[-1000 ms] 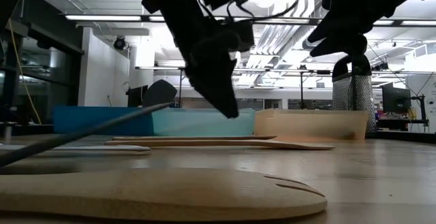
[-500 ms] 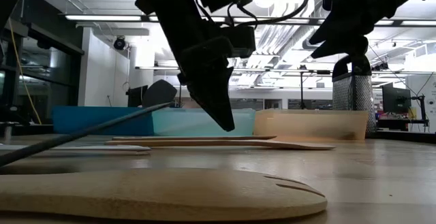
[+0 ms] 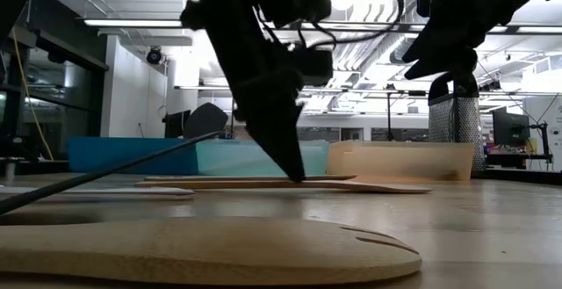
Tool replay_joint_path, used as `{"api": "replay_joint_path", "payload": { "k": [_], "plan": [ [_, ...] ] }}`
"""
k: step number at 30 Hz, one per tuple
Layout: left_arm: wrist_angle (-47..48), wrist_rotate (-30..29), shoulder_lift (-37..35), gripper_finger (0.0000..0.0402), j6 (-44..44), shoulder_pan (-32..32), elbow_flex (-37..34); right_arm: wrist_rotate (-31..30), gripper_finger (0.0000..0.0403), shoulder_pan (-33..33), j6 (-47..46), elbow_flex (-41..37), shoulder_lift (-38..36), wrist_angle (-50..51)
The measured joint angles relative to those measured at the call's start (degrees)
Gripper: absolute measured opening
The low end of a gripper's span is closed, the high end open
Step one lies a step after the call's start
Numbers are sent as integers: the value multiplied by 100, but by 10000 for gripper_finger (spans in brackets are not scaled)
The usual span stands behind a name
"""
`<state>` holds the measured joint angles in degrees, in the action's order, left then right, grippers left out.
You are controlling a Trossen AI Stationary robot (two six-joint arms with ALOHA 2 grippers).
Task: Pick & Place Kitchen Items
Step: Put the serving spoon into the green bin
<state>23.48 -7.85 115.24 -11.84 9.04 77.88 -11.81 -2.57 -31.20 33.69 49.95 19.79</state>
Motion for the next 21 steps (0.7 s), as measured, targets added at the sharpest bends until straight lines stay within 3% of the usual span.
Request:
{"api": "replay_joint_path", "payload": {
  "k": [15, 21],
  "plan": [
    [188, 27, 171, 179, -47, -2, 11, 0, 202, 0, 0, 0, 0, 16],
    [212, 41, 182, 126, -45, 2, 5, 2, 202, 0, 0, 0, -1, 22]
  ]
}}
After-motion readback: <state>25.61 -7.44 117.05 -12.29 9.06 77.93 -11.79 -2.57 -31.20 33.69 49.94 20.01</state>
